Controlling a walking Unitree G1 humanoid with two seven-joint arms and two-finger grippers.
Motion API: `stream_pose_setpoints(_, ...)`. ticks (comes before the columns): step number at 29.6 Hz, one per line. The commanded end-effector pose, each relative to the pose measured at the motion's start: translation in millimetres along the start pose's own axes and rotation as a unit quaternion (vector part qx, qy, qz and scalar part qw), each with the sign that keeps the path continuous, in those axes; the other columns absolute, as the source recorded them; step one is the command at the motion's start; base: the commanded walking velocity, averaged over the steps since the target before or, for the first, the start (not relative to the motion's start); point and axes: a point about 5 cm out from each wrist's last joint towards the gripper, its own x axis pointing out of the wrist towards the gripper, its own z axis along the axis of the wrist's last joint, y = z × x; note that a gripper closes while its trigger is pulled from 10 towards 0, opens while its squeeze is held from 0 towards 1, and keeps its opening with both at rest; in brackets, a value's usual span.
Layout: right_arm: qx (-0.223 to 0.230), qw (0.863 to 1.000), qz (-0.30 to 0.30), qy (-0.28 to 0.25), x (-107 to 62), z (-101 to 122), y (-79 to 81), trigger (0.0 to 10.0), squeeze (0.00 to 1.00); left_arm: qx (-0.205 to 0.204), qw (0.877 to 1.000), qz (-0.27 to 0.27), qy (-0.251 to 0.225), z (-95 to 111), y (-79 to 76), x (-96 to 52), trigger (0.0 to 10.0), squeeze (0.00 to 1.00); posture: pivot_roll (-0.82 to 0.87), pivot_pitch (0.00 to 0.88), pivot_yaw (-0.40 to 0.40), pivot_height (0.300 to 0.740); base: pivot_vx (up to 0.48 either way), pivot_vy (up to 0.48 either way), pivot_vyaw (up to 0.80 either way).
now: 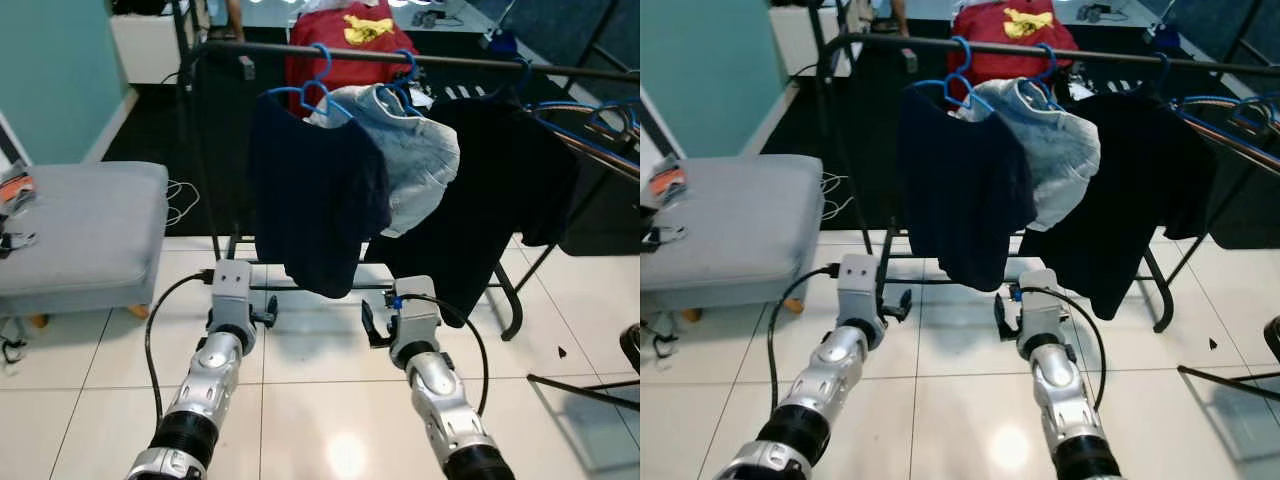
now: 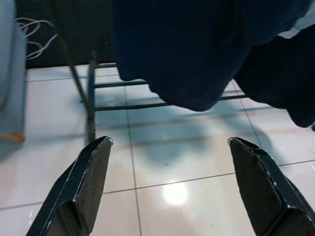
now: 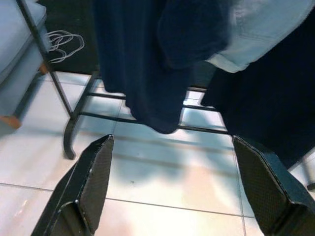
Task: Hang hanger
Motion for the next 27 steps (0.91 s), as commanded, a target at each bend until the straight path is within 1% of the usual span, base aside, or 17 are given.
stream_pose_setpoints(1,0.008,1.0,-0.002,0.004,-1.9,-3.4,-0.7,10.0,0.0,0.0,1.0,-0.002,0.007,-4.5,-1.7,-1.0,10.0,0.0,-0.03,0.124,-0.043,0.74,0.345,0.0,0.0)
stream_pose_setpoints(2,0.008,1.0,-0.001,0.003,-2.1,-3.1,-0.7,10.0,0.0,-0.001,1.0,-0.002,0.007,-4.6,-1.8,-1.1,10.0,0.0,-0.03,0.128,-0.044,0.74,0.349,0.0,0.0)
stream_pose_setpoints(3,0.008,1.0,-0.001,0.004,-3.3,-5.4,0.1,10.0,0.0,-0.001,1.0,-0.001,0.008,-7.6,-1.0,-2.2,10.0,0.0,-0.03,0.101,-0.043,0.74,0.349,0.0,0.0)
stream_pose_setpoints(4,0.008,1.0,-0.001,0.004,-3.3,-5.4,0.1,10.0,0.0,-0.001,1.0,-0.001,0.008,-7.6,-1.0,-2.2,10.0,0.0,-0.03,0.101,-0.043,0.74,0.349,0.0,0.0)
stream_pose_setpoints(5,0.006,1.0,0.003,0.004,-5.5,-7.4,2.6,10.0,0.0,-0.002,1.0,-0.001,0.012,-11.1,0.3,-4.0,10.0,0.0,-0.04,0.064,-0.034,0.74,0.349,0.0,0.0)
stream_pose_setpoints(6,0.0,1.0,0.011,-0.002,-5.6,-5.1,4.5,10.0,0.0,0.002,1.0,-0.003,0.011,-10.7,1.3,-3.7,10.0,0.0,-0.04,0.051,-0.029,0.74,0.349,0.0,0.0)
stream_pose_setpoints(7,-0.006,1.0,0.017,-0.013,-3.2,0.8,4.0,10.0,0.0,0.0,1.0,-0.001,0.006,-6.4,3.3,-0.7,10.0,0.0,-0.05,0.085,-0.037,0.74,0.352,0.0,0.0)
stream_pose_setpoints(10,-0.01,0.999,0.021,-0.022,-1.7,5.0,3.4,10.0,0.0,-0.002,1.0,0.001,0.002,-3.1,4.5,1.4,10.0,0.0,-0.05,0.084,-0.037,0.74,0.352,0.0,0.0)
stream_pose_setpoints(11,-0.009,1.0,0.012,-0.027,2.9,10.8,-2.0,10.0,0.0,-0.007,1.0,0.01,-0.001,2.2,6.4,6.2,10.0,0.0,-0.06,0.079,-0.044,0.74,0.356,0.0,0.0)
stream_pose_setpoints(14,-0.008,1.0,0.007,-0.029,4.2,13.3,-4.0,10.0,0.0,-0.009,1.0,0.01,-0.003,3.9,4.8,7.3,10.0,0.0,-0.06,0.072,-0.046,0.74,0.356,0.0,0.0)
stream_pose_setpoints(20,-0.01,0.999,0.01,-0.034,2.6,14.3,-2.1,10.0,0.0,-0.007,1.0,0.001,-0.004,1.1,-0.2,4.4,10.0,0.0,-0.06,0.081,-0.045,0.74,0.356,0.0,0.0)
stream_pose_setpoints(21,-0.008,0.999,0.002,-0.04,0.6,14.7,-4.7,10.0,0.0,-0.006,1.0,-0.001,0.0,-4.8,-1.7,0.6,10.0,0.0,-0.06,0.087,-0.044,0.74,0.352,0.0,0.0)
stream_pose_setpoints(26,-0.003,0.999,-0.006,-0.048,-0.3,17.4,-8.3,10.0,0.0,-0.006,1.0,-0.002,0.0,-6.4,-2.2,-1.0,10.0,0.0,-0.06,0.096,-0.044,0.74,0.354,0.0,0.0)
stream_pose_setpoints(27,0.0,0.998,-0.01,-0.057,-0.6,20.8,-10.9,10.0,0.0,-0.004,1.0,-0.003,-0.001,-6.0,-2.9,-1.5,10.0,0.0,-0.06,0.101,-0.043,0.74,0.352,0.0,0.0)
